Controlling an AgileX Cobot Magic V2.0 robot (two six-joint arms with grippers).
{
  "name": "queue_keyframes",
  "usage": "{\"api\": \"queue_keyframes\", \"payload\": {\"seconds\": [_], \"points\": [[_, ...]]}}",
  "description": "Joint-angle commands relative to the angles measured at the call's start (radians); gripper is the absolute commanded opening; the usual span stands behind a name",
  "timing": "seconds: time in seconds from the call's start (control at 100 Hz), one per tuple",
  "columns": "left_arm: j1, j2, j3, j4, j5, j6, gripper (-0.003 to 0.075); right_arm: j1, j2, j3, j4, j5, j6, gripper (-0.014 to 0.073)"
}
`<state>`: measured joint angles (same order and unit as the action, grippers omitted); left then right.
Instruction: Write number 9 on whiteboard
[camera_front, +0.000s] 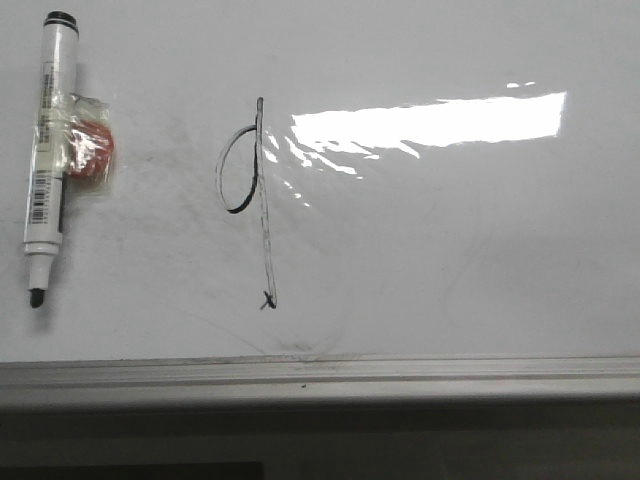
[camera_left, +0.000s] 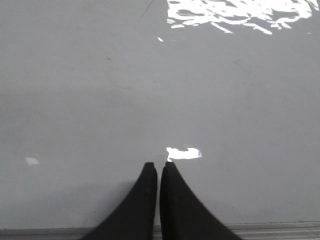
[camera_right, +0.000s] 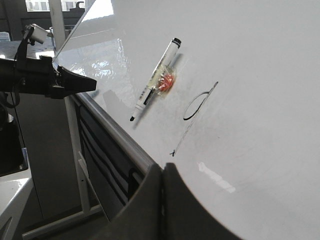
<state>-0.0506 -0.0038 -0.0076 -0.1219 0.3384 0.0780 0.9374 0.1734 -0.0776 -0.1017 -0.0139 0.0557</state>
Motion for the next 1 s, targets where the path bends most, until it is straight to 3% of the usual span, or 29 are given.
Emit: {"api": "queue_keyframes", "payload": {"seconds": [0.0,0.15,0.34,0.51,0.69,0.83,0.99], "points": [[0.003,-0.028,0.041,-0.004,-0.054,0.001,-0.0020,-0.007,0.006,-0.025,-0.008,-0.078,-0.007,-0.0064],[0.003,-0.028,0.041,-0.004,-0.054,0.001,-0.0020,-0.144,0.006,-0.002,-0.008,-0.111,-0.007,-0.0064],[0.003,-0.028,0.041,-0.004,-0.054,0.001,-0.0020,-0.488,0.000,0.018,0.014,-0.194,0.005,-0.0064],[0.003,-0.028,0.041,-0.004,-0.054,0.001,-0.0020,-0.707,-0.008,0.048,0.044,-0.177,0.005,-0.0064],[0.003,-0.028,0.041,-0.004,-0.054,0.001,-0.0020,-0.837,-0.098,0.101,0.085,-0.052,0.005,-0.0064],[0.003,-0.028,0.041,-0.004,-0.054,0.001,-0.0020,-0.929,-0.156,0.101,0.080,0.151,0.005,-0.0064],[0.003,-0.028,0.041,-0.004,-0.054,0.001,-0.0020,-0.963,-0.206,0.101,0.066,0.288,0.003,-0.0064]]}}
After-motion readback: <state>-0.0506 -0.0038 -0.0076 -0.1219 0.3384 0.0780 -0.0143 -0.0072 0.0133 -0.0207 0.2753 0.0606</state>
